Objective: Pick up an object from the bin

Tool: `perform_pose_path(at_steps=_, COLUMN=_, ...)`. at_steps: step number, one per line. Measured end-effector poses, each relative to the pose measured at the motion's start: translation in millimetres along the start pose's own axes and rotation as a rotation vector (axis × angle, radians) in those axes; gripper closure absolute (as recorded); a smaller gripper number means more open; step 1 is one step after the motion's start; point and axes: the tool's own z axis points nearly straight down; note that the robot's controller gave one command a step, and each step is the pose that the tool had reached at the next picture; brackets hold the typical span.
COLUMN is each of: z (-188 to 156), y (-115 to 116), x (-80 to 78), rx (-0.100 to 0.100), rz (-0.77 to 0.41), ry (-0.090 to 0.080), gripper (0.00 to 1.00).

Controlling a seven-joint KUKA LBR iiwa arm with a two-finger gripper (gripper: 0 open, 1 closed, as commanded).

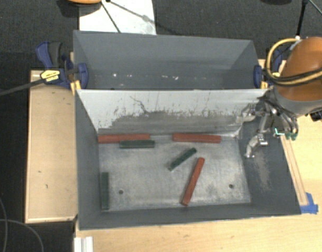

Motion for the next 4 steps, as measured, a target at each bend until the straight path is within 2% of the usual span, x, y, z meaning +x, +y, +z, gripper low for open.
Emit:
perform_pose_path(at_steps=1, z=-5, y=0, x=-1.9, rx=0.002, rz=-0.003, ry=-0.008, gripper=0.00)
perform_pose_path(at_steps=2, z=63, y=53, x=10.8, rx=0.002, rz=-0.028, ry=-0.012, gripper=0.00)
perform_pose_path(at_steps=3, z=74, y=106, x=5.0, rx=0.001, rz=-0.160, ry=-0.002, gripper=0.00)
perform_pose_path(at_steps=4, z=93, y=135, x=-0.1, rx=-0.001, rz=-0.301, ry=-0.019, gripper=1.00)
